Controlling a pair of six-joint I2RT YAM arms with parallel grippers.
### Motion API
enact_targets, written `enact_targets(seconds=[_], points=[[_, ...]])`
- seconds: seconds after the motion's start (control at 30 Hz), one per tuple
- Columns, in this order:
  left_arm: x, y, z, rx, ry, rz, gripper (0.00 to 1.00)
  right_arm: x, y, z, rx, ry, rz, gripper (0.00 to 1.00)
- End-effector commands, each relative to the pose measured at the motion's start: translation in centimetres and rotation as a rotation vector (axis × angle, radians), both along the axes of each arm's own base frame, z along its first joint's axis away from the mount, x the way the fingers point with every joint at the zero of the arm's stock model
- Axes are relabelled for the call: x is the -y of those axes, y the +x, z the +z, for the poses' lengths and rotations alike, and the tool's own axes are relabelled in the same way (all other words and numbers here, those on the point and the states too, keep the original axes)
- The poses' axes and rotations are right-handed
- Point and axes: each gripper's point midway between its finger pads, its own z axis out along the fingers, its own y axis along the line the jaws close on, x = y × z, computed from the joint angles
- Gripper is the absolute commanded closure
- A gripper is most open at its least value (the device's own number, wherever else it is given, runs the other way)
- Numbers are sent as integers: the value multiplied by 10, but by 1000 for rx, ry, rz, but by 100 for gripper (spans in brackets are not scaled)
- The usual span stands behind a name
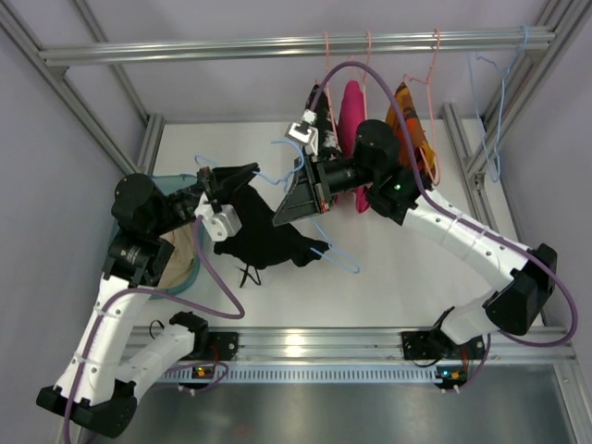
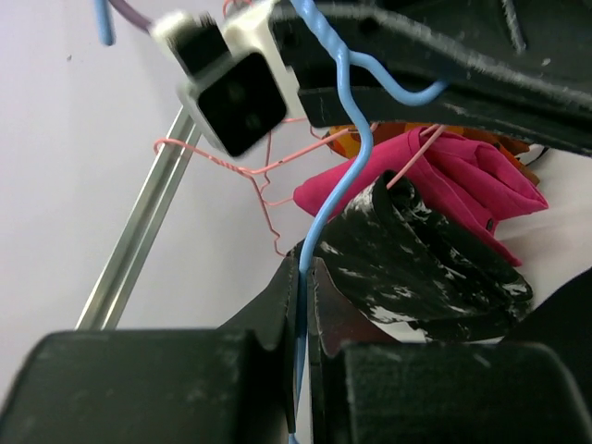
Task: Remove the trousers from the hanger
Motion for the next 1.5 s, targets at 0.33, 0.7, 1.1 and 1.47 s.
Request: enact_targets(seconds=[0.33,0.7,1.1,1.47], points=[[-23,14,42,0,-210,168,47,16,30,103,22,167,-160,100],[-60,3,20,-325,-474,338,33,21,54,159,50,271,-314,100],[-36,-9,-49,-438,-306,230,30,14,107,167,9,307,-526,100],[-10,-21,-114,-342,-85,133,30,10,118,170,-13,315,-562,100]])
